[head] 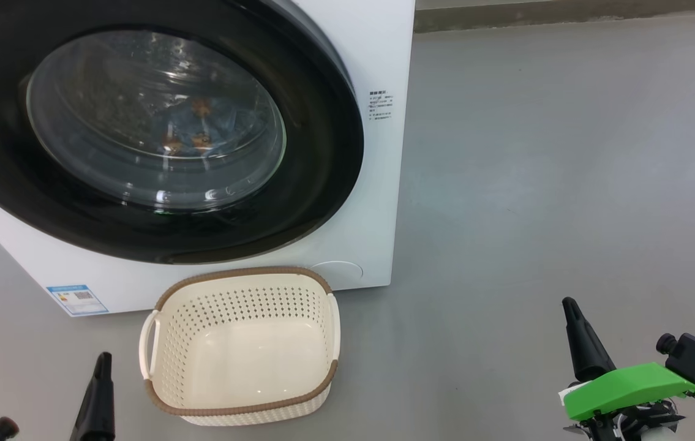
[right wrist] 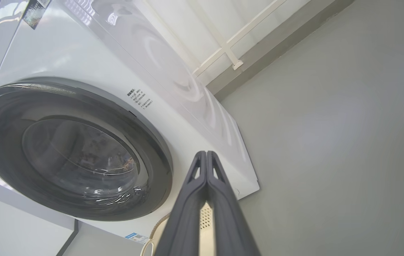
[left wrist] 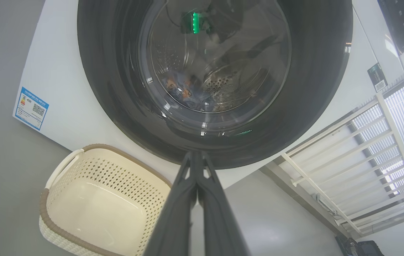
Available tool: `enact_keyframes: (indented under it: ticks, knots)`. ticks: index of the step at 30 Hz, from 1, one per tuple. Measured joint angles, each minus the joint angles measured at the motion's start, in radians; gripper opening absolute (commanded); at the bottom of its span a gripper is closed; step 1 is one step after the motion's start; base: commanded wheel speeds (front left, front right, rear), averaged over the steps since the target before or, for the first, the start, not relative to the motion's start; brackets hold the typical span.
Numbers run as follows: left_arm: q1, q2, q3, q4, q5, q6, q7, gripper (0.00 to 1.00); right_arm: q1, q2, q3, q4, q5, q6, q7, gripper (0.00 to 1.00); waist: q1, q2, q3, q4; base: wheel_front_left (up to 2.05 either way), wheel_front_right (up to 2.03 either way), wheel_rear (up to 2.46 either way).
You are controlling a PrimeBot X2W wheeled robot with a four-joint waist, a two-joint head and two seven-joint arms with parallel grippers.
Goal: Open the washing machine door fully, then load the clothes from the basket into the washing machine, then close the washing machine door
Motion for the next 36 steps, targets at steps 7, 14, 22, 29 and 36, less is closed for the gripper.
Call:
enact_keyframes:
  ticks: [7,14,22,29,36]
  knots:
    - [-0.001,-0.012,0.011,0.005,-0.048,0.0,0.019,0.0,0.0,-0.002,-0.006,-0.004,0.084,0.0,0.014,0.0,0.0,0.0,-0.002,0.002,0.0,0.0,0.0]
    - [-0.002,-0.031,0.024,0.009,-0.1,0.0,0.037,0.0,0.0,-0.004,-0.021,-0.007,0.165,0.0,0.034,0.0,0.0,0.0,-0.005,0.003,0.0,0.0,0.0]
    - [-0.021,-0.041,0.037,0.014,-0.16,0.0,0.062,0.0,0.0,-0.006,-0.033,-0.011,0.244,0.0,0.055,0.0,0.0,0.0,-0.008,0.005,0.0,0.0,0.0]
    - [-0.021,-0.062,0.048,0.017,-0.214,0.0,0.081,0.0,0.0,-0.009,-0.04,-0.014,0.322,-0.003,0.071,0.0,0.0,-0.0001,-0.01,0.007,0.0,0.0,0.0]
    - [-0.022,-0.071,0.063,0.023,-0.268,0.0,0.099,0.0,0.0,-0.011,-0.059,-0.017,0.408,-0.003,0.09,0.0,0.0,0.0,-0.012,0.008,0.0,0.0,0.0]
